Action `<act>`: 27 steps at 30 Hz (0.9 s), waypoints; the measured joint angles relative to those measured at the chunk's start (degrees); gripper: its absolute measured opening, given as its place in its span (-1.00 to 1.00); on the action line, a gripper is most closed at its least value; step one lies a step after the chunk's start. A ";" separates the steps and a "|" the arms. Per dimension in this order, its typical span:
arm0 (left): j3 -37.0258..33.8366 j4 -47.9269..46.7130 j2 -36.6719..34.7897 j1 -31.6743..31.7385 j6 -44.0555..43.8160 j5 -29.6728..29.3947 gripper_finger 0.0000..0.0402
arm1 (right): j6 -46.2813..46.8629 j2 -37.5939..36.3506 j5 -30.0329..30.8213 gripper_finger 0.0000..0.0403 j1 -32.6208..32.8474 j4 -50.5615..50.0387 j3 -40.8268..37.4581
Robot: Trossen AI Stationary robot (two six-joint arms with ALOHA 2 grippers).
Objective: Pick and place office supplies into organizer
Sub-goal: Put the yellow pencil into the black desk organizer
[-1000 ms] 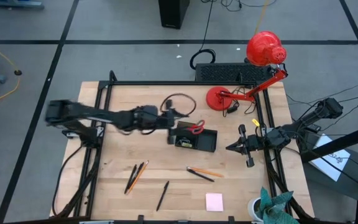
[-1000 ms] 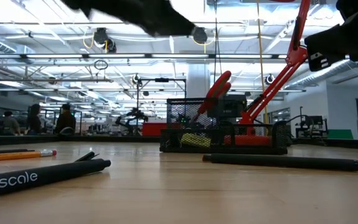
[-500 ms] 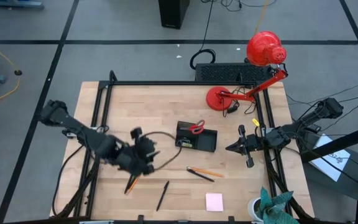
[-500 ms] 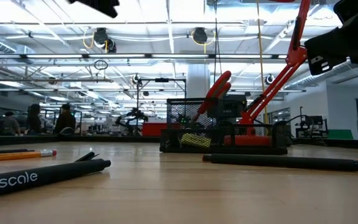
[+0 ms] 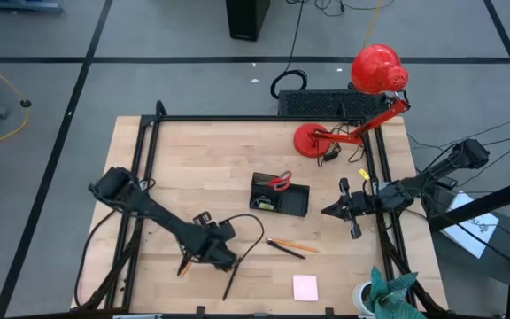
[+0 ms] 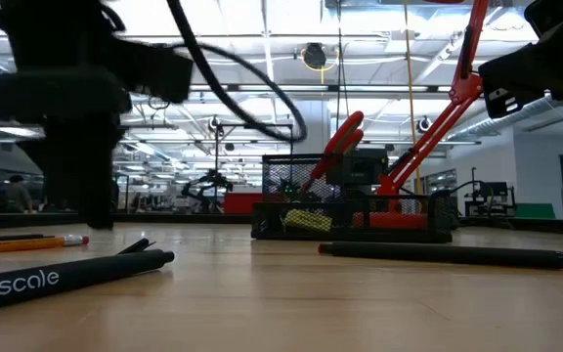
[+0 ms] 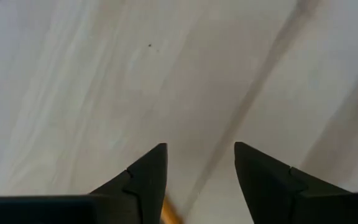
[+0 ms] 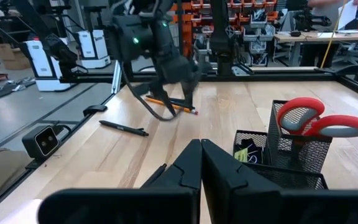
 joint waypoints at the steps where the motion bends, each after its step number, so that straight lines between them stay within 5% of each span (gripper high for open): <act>1: 0.00 -0.30 0.33 0.56 0.03 0.70 -0.02 | 0.00 0.03 -0.01 -1.00 0.00 0.00 0.00; 10: 0.00 -3.90 -0.27 4.69 -4.26 4.47 -0.01 | -0.17 0.07 -0.01 -1.00 0.00 -0.05 0.00; 27: 0.00 -5.06 -0.22 4.10 -8.83 7.96 -0.37 | 0.00 0.07 -0.01 -1.00 0.00 -0.11 0.00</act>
